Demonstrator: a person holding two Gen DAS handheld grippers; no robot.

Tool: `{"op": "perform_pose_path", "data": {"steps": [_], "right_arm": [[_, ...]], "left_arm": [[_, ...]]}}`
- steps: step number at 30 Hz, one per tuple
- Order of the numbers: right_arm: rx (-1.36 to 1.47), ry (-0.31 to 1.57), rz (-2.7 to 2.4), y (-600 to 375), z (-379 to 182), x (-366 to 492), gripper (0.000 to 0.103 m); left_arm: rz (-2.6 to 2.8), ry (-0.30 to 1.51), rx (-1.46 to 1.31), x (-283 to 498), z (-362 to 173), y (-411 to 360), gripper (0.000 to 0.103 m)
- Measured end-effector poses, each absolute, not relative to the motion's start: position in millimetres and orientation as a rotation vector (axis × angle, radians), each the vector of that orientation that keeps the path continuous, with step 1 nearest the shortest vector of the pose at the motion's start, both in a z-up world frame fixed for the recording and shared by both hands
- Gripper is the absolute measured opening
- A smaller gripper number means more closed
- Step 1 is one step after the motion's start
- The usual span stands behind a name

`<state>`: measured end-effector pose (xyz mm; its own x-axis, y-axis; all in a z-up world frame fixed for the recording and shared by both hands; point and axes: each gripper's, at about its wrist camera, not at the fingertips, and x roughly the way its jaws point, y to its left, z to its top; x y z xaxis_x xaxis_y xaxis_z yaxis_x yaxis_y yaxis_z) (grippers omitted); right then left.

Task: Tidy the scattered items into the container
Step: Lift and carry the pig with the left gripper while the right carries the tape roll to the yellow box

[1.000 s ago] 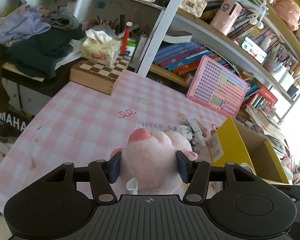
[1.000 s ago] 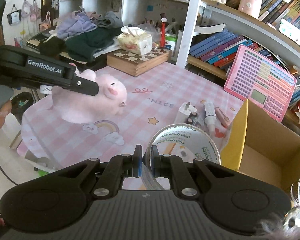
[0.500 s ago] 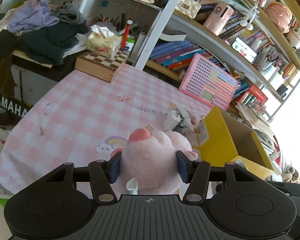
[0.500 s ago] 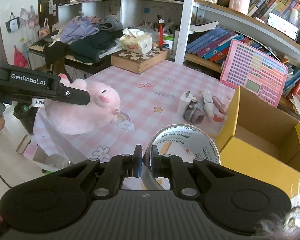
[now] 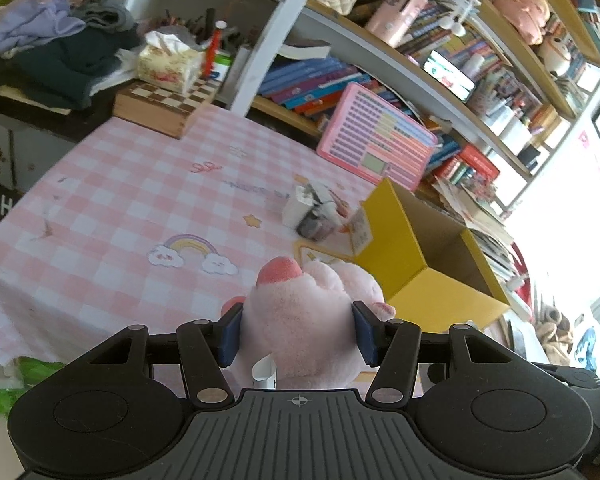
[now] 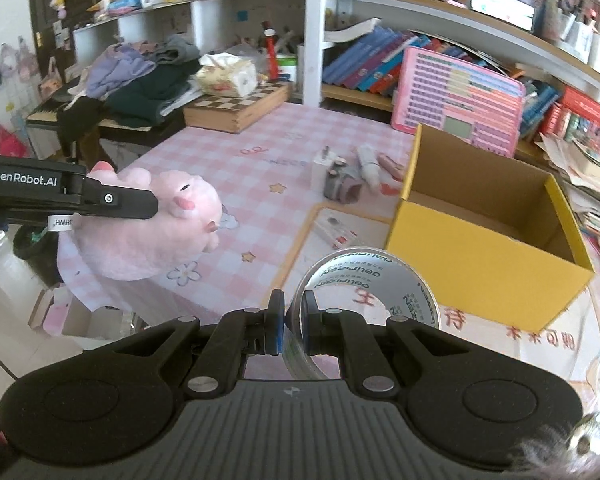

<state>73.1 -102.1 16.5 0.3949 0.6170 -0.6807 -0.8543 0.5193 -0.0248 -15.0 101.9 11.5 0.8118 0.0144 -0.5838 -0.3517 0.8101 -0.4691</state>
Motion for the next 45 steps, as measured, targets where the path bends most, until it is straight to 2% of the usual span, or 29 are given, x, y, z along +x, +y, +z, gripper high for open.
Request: {"op": "perform_pose_path", "data": {"steps": [25,45], "right_arm": [[-0.339,0.724,0.776,-164,16,81,0.008],[-0.261,0.752,0.71,-188,18,106,0.008]], "left_arm": [[-0.027,0.681,-0.547,18,9,43,0.055],[-0.104,0.679,-0.423,43,19,12,0.055]]}}
